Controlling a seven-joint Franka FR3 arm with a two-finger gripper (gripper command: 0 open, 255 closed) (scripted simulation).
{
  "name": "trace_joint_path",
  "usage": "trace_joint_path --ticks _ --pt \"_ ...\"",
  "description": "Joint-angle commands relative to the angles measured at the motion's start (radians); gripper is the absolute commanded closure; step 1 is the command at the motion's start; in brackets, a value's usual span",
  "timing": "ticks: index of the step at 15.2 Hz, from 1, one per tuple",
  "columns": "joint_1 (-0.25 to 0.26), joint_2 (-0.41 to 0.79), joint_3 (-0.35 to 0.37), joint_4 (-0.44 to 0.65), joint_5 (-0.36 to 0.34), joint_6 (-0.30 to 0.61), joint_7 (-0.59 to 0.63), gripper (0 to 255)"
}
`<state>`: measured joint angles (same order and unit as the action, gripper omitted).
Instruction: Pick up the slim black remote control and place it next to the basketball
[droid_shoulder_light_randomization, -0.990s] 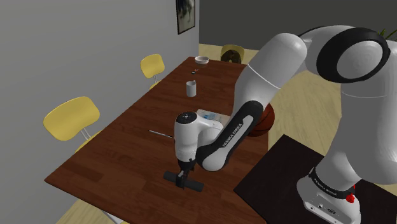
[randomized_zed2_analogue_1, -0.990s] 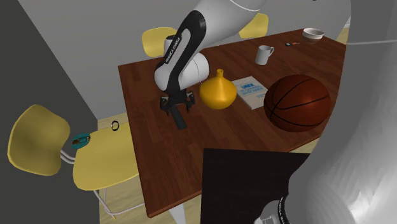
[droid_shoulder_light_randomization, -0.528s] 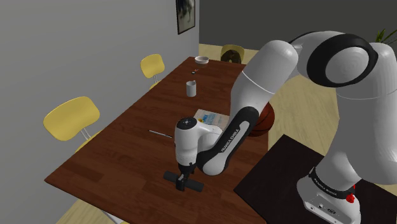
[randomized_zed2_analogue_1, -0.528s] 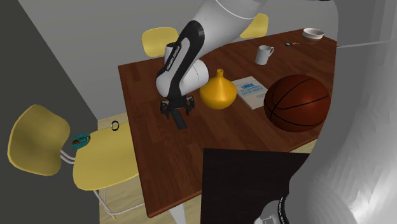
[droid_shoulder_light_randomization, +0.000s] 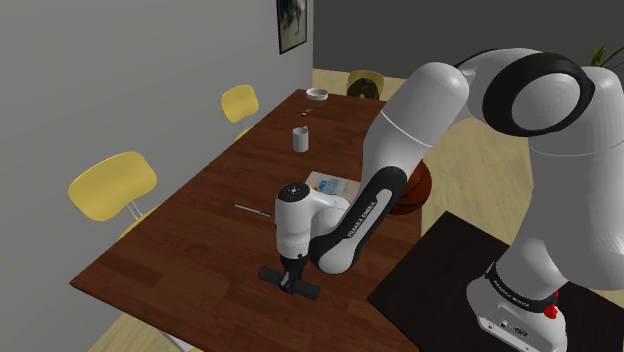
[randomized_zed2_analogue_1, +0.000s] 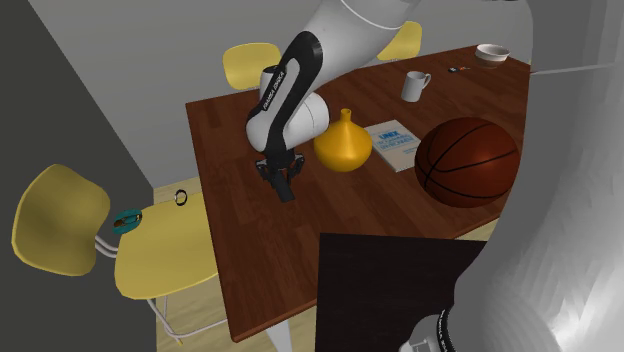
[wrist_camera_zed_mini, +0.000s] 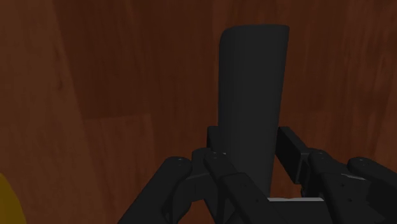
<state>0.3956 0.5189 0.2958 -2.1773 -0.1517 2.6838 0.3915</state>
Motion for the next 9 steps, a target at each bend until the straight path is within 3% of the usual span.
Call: trace_joint_path --ticks 1,9 --pt "0.002 0.003 0.003 0.000 0.000 0.003 -0.001 255" --pt "-0.008 -0.033 0.018 -0.007 0.015 -0.027 -0.008 255"
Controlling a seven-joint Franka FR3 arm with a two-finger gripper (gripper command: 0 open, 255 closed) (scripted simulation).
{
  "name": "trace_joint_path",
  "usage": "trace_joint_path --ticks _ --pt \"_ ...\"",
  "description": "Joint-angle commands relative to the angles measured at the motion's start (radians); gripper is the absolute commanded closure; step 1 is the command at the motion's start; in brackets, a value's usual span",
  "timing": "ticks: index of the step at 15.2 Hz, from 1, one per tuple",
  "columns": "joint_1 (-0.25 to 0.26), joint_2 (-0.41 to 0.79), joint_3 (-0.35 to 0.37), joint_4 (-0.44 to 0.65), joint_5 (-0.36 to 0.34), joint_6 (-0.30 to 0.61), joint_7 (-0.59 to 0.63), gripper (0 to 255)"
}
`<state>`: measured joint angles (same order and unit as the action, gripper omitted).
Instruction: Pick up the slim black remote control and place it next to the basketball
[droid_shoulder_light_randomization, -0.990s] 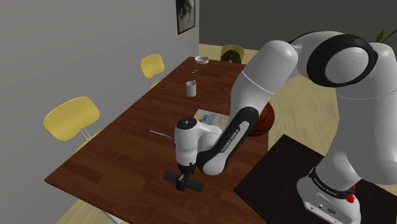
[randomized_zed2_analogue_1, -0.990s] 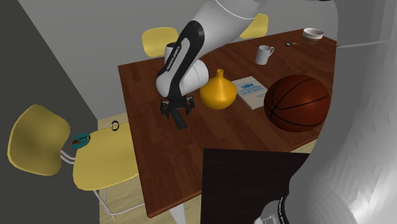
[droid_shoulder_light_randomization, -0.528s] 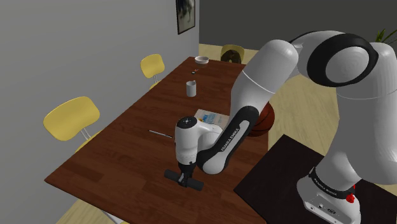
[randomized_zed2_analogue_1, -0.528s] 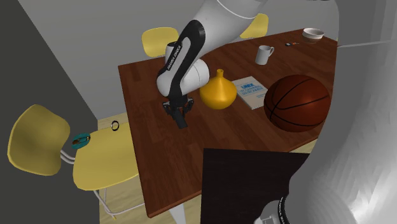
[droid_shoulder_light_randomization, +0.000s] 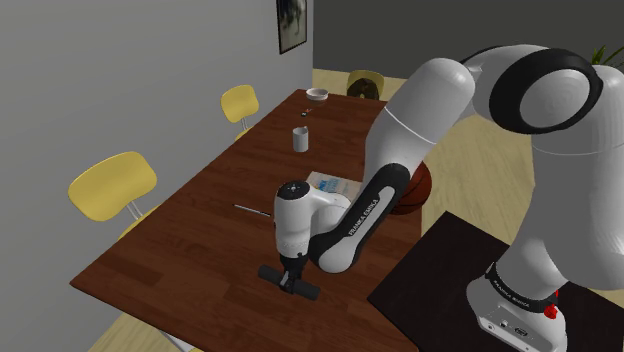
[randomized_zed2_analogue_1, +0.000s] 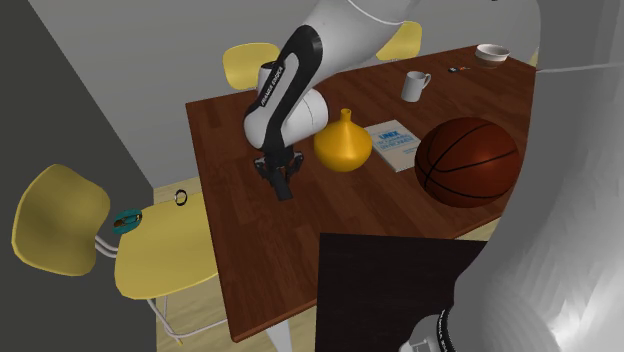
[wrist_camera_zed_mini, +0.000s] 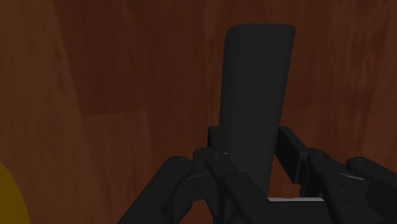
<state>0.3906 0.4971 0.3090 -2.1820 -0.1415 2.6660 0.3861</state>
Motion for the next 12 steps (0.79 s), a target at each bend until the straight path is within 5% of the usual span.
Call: trace_joint_path --ticks 1,12 --pt "-0.007 -0.024 0.010 -0.004 0.010 -0.019 -0.005 255" --pt "-0.044 -0.154 0.057 -0.014 0.072 -0.136 -0.040 255"
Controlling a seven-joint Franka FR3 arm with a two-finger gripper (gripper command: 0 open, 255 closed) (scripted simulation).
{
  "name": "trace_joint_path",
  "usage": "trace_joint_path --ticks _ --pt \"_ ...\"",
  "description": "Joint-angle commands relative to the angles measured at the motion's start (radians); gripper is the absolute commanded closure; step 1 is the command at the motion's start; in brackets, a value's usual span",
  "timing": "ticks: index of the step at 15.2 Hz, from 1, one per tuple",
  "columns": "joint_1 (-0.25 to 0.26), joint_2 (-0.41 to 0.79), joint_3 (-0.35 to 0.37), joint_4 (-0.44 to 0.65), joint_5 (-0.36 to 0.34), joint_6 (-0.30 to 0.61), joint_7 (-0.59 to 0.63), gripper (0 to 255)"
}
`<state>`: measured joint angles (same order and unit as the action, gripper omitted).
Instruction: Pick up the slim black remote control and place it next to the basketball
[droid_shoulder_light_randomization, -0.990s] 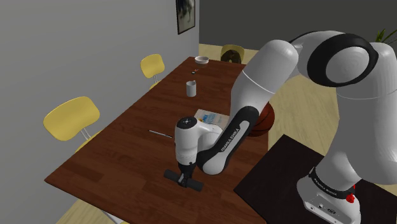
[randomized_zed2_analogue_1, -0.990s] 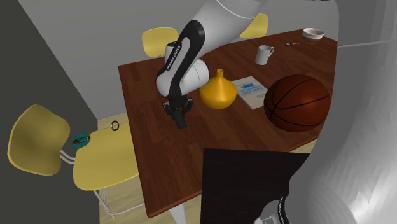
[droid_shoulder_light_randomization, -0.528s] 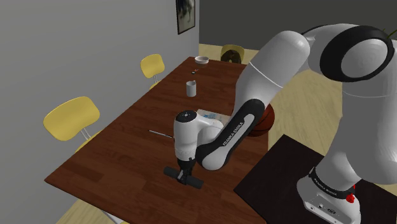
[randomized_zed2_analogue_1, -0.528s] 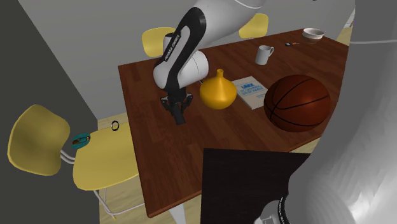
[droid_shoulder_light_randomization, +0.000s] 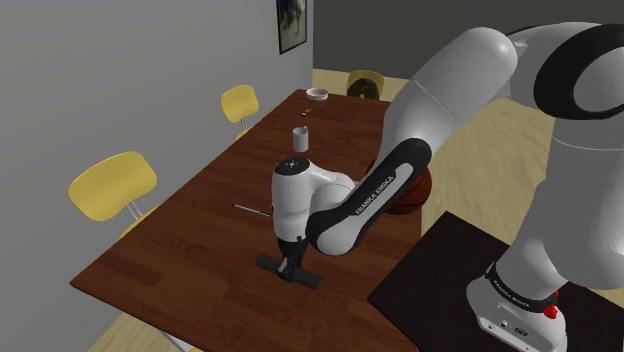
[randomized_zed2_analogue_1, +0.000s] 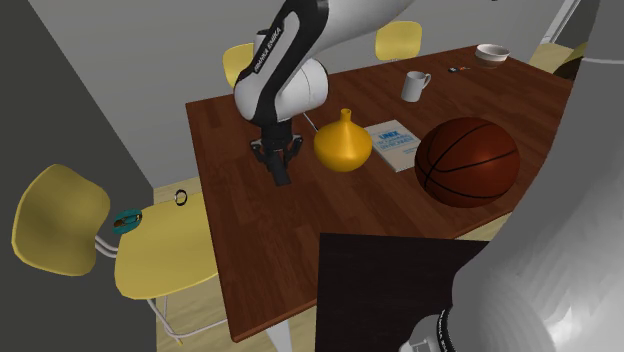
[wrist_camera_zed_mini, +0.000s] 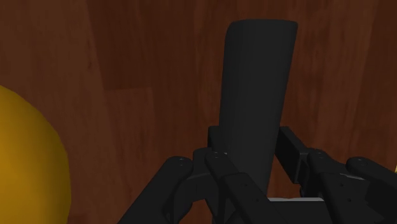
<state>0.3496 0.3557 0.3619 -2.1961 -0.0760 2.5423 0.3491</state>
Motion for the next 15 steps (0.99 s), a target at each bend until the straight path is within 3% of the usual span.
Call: trace_joint_path --ticks 1,15 --pt "-0.006 -0.024 0.008 0.000 0.012 -0.023 -0.006 255" --pt "-0.033 -0.168 0.040 0.031 0.086 -0.189 -0.047 255"
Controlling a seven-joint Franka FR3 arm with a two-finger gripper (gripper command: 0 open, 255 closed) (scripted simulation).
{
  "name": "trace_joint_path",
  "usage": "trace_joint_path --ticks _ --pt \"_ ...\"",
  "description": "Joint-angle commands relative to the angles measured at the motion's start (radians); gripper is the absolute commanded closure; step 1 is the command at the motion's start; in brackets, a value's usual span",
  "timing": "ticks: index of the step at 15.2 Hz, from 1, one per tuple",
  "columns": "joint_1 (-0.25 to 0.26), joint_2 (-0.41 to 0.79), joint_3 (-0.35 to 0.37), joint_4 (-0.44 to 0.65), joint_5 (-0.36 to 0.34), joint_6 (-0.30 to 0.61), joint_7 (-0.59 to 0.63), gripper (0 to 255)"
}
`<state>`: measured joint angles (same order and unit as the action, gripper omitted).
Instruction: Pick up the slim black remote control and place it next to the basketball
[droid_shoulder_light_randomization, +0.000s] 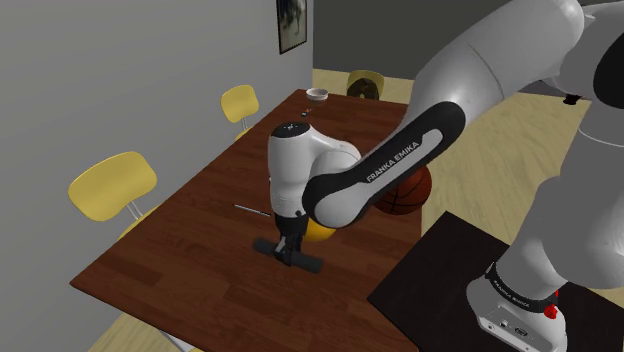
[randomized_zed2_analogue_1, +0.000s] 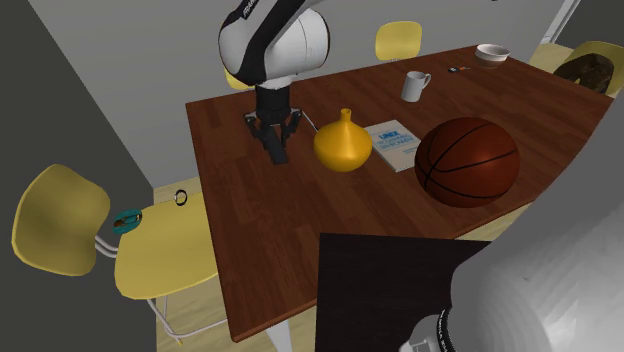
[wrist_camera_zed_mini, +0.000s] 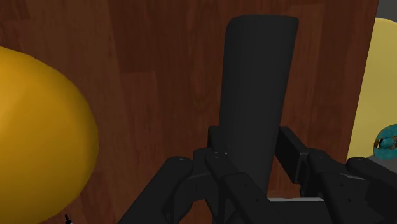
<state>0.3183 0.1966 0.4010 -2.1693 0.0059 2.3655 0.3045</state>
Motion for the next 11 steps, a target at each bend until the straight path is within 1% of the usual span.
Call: trace_joint_path --ticks 1,11 --pt "-0.003 -0.018 0.003 0.008 0.009 -0.025 -0.005 255" --pt "-0.012 -0.099 0.009 0.058 0.046 -0.151 -0.024 255"
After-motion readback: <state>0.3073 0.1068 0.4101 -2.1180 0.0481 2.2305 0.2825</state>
